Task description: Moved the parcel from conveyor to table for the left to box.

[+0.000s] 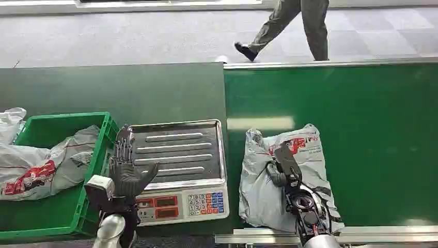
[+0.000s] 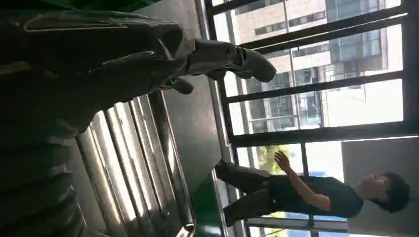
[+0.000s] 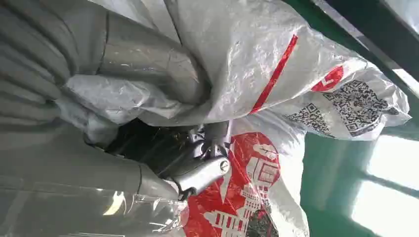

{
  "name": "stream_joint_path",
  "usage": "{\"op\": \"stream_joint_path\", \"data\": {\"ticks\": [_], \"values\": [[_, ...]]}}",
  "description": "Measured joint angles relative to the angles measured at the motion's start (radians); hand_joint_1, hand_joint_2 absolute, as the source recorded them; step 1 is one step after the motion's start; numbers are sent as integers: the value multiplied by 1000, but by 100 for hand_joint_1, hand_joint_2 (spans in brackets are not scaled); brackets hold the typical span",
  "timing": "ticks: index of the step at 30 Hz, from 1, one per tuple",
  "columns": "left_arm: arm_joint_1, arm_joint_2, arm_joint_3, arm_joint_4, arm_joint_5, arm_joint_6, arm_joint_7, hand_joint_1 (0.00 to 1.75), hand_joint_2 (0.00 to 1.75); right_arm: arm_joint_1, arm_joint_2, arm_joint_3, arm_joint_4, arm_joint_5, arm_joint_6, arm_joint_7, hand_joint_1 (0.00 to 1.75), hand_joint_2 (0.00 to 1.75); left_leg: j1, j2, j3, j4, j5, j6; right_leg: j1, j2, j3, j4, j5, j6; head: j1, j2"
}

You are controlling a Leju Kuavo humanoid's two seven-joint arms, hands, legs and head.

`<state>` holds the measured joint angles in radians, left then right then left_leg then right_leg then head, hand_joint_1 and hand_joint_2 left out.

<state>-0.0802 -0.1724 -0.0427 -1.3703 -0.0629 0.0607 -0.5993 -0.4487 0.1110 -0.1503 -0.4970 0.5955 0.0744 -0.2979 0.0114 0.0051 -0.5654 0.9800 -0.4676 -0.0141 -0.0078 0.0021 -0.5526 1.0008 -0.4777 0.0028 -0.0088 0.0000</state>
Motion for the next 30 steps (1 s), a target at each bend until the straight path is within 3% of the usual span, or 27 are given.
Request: {"op": "stream_joint_path", "data": {"ticks": [7, 10, 12, 17, 24, 30], "values": [[8, 0, 4, -10, 0, 0, 0, 0, 175, 9, 11, -16, -19, -6, 3, -8, 175, 175, 0, 0, -3, 0, 0, 0, 0, 0, -3, 0, 0, 0, 0, 0], [11, -3, 10, -17, 6, 12, -16, 0, 175, 25, 20, -27, -53, -94, 21, -116, 175, 175, 0, 0, -5, 0, 0, 0, 0, 0, -4, 0, 0, 0, 0, 0], [15, -7, 15, -27, 13, 16, -31, 0, 175, 50, 32, -32, -132, -206, 21, -190, 175, 175, 0, -1, -5, 0, 0, 0, 0, 0, -5, 0, 0, 0, 0, 0], [24, -16, 30, -55, 54, 54, -76, 0, 175, 154, 61, -27, -471, -463, -14, -234, 175, 175, 0, -3, -6, 0, 0, 0, 0, -1, -5, 0, 0, 1, 0, 0], [23, -23, 31, -108, 62, 109, -95, 0, 175, 233, 70, 103, -871, -280, -226, -291, 175, 175, 0, 0, -6, 0, 0, 0, 0, -1, -6, 0, 0, 0, 0, 0], [30, -20, 22, -193, 60, 159, -95, 0, 175, 225, 64, 210, -1003, -141, -369, -311, 175, 175, 0, -1, -6, 0, 0, 0, 0, -1, -5, 0, 0, 0, 0, 0]]}}
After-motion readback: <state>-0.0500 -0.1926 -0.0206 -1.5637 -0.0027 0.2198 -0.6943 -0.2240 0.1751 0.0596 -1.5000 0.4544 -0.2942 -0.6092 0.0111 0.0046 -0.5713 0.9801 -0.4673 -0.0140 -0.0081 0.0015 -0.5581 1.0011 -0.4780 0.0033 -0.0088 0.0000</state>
